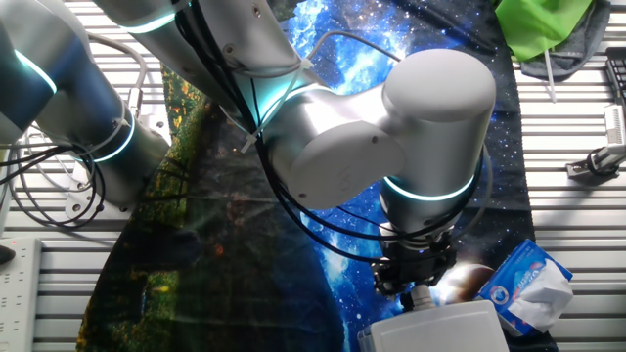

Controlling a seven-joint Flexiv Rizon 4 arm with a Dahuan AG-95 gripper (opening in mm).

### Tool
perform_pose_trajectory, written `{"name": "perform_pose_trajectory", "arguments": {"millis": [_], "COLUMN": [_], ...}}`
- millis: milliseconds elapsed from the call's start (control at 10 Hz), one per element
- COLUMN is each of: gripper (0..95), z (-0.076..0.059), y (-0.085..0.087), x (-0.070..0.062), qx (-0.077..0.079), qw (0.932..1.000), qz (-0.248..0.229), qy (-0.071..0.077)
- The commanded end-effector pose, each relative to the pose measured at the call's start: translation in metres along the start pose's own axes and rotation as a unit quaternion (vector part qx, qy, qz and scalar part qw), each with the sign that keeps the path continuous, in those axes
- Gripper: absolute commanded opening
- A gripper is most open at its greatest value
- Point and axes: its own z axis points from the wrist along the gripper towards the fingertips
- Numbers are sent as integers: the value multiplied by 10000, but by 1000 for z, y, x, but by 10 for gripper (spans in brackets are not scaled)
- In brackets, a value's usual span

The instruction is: Grasp the handle and open the drawer

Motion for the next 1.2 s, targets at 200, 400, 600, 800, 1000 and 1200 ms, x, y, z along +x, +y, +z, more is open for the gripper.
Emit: {"name": "perform_pose_trajectory", "arguments": {"millis": [200, 400, 600, 800, 1000, 1200], "gripper": [0, 0, 0, 0, 0, 0], "z": [0, 0, 0, 0, 0, 0], "y": [0, 0, 0, 0, -1, -1], "x": [0, 0, 0, 0, -1, -2], "qx": [3, -2, 0, 1, -2, -4], "qw": [10000, 10000, 9999, 9999, 9999, 9998], "qz": [51, 86, 148, 160, 169, 175], "qy": [19, 36, 29, 13, 19, 26]}}
